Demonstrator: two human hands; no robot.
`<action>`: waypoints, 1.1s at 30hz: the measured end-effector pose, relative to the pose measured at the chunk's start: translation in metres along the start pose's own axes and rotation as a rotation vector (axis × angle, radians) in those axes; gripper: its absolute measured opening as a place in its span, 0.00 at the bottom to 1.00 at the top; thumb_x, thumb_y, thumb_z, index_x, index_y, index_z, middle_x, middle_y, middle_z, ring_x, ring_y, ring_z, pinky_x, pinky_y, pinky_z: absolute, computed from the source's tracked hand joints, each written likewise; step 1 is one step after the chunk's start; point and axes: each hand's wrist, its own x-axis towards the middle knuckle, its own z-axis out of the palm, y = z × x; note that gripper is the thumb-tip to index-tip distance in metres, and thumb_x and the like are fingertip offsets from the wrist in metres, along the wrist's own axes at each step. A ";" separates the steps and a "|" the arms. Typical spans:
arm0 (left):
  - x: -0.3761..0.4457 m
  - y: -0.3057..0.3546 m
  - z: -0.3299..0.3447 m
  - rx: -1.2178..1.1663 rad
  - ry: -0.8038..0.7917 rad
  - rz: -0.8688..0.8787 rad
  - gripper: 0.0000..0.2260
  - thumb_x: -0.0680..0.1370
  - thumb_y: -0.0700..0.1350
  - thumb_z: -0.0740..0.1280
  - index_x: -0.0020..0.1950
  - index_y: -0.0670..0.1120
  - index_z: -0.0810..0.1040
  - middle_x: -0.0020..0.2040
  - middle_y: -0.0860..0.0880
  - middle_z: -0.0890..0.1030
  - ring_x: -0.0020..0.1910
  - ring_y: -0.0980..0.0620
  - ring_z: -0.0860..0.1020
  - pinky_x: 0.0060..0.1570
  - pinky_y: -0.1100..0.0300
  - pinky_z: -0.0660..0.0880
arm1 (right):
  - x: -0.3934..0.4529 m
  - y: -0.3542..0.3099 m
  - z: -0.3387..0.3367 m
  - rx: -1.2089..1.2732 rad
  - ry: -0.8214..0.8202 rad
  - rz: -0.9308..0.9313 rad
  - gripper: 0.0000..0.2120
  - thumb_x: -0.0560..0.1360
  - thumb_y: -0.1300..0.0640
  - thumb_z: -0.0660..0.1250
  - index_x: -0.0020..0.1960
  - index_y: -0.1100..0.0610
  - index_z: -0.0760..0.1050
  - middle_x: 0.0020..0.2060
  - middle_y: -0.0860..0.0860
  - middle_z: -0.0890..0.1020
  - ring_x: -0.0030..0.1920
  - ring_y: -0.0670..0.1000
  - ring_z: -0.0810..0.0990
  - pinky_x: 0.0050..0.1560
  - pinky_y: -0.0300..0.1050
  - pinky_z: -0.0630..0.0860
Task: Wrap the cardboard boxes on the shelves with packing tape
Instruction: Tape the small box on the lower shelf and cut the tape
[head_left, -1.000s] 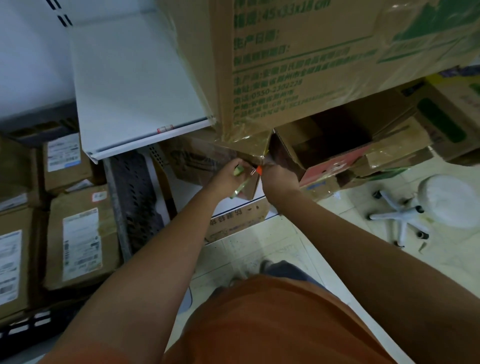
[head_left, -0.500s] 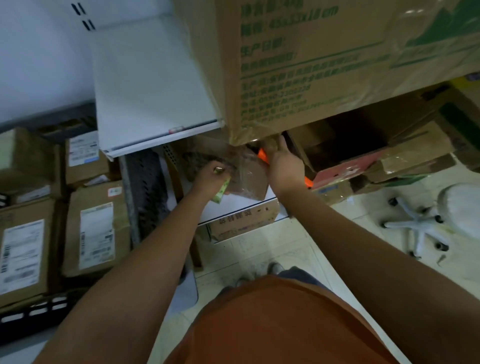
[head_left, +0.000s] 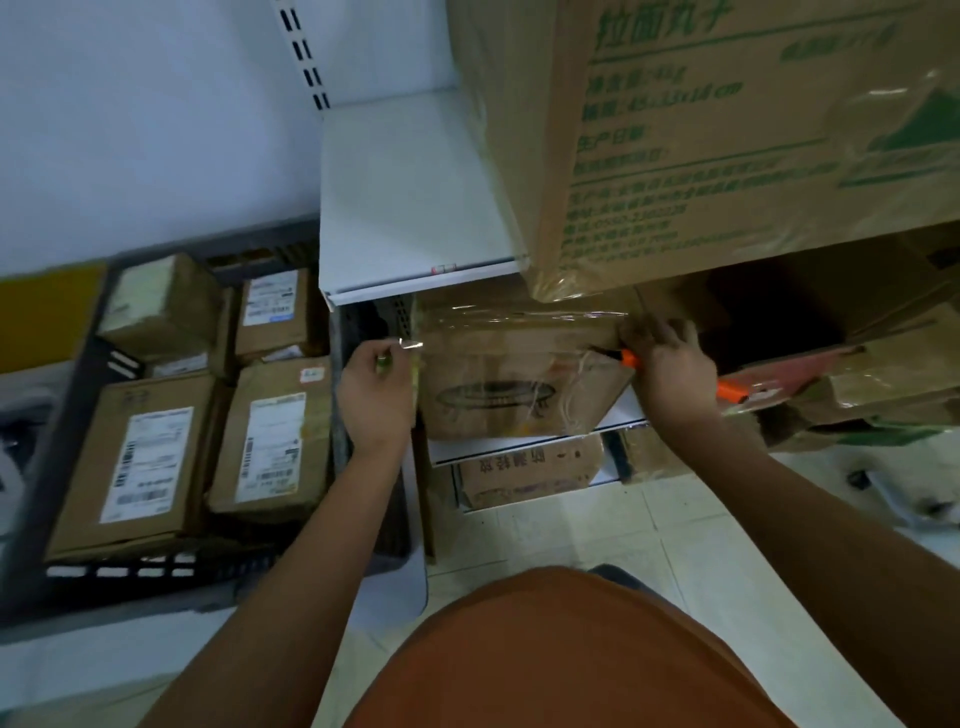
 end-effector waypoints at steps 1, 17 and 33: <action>-0.001 0.003 -0.007 -0.017 0.044 0.007 0.08 0.81 0.48 0.65 0.54 0.48 0.81 0.47 0.53 0.81 0.45 0.55 0.77 0.44 0.63 0.70 | 0.001 -0.007 -0.002 0.002 -0.015 0.053 0.20 0.74 0.66 0.66 0.64 0.55 0.77 0.62 0.59 0.76 0.58 0.65 0.73 0.37 0.51 0.79; 0.039 0.047 -0.028 0.097 -0.168 0.210 0.15 0.80 0.43 0.68 0.64 0.36 0.77 0.59 0.37 0.80 0.59 0.40 0.78 0.52 0.60 0.69 | -0.038 -0.037 -0.016 0.201 -0.110 0.415 0.11 0.82 0.51 0.61 0.51 0.56 0.78 0.35 0.51 0.77 0.35 0.55 0.78 0.35 0.44 0.71; 0.036 0.003 -0.012 0.556 -0.636 0.232 0.24 0.71 0.62 0.74 0.61 0.52 0.74 0.59 0.48 0.79 0.55 0.46 0.78 0.52 0.54 0.76 | -0.056 -0.098 0.007 0.958 -0.056 0.490 0.28 0.80 0.49 0.66 0.76 0.55 0.62 0.40 0.48 0.78 0.37 0.48 0.78 0.39 0.40 0.68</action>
